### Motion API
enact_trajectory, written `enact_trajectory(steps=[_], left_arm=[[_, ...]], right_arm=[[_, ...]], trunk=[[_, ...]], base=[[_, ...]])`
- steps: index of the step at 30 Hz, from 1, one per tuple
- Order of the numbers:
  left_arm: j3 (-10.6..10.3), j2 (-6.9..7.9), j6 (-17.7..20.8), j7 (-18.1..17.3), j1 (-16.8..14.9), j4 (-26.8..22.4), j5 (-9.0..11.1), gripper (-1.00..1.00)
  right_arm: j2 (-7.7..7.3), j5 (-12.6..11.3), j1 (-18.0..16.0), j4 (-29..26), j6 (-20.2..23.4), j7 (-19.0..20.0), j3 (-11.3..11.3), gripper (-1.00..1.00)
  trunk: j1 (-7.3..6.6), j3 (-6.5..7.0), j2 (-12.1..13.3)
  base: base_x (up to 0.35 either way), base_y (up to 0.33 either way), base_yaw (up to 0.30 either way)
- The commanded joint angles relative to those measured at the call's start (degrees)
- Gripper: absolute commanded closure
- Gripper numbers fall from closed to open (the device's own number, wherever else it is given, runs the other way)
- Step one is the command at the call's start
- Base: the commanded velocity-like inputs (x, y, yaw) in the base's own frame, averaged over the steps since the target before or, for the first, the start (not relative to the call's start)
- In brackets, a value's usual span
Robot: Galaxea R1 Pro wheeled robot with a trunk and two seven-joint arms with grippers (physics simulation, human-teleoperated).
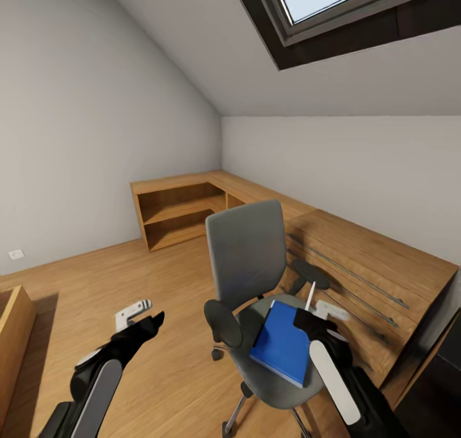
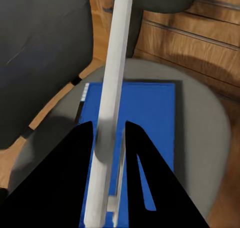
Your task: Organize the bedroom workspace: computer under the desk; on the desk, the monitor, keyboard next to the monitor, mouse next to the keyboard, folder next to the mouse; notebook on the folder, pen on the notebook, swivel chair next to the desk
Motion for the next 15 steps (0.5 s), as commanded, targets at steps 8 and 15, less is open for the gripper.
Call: enact_trajectory(steps=[8,15], left_arm=[[-7.76,-0.03,0.37,0.73,0.76,-0.07,-3.75,-1.00],[-9.97,0.07,0.58,0.78,0.80,0.07,-3.97,-1.00]], right_arm=[[-0.65,-0.62,2.66,-6.73,2.33,-1.16,0.02,1.00],[-0.86,-0.76,2.71,-7.07,2.57,-1.35,-5.40,1.00]], trunk=[[-1.76,1.38,3.19],[-3.30,2.64,6.00]], base=[[-0.004,0.000,0.000],[-0.150,-0.023,-0.131]])
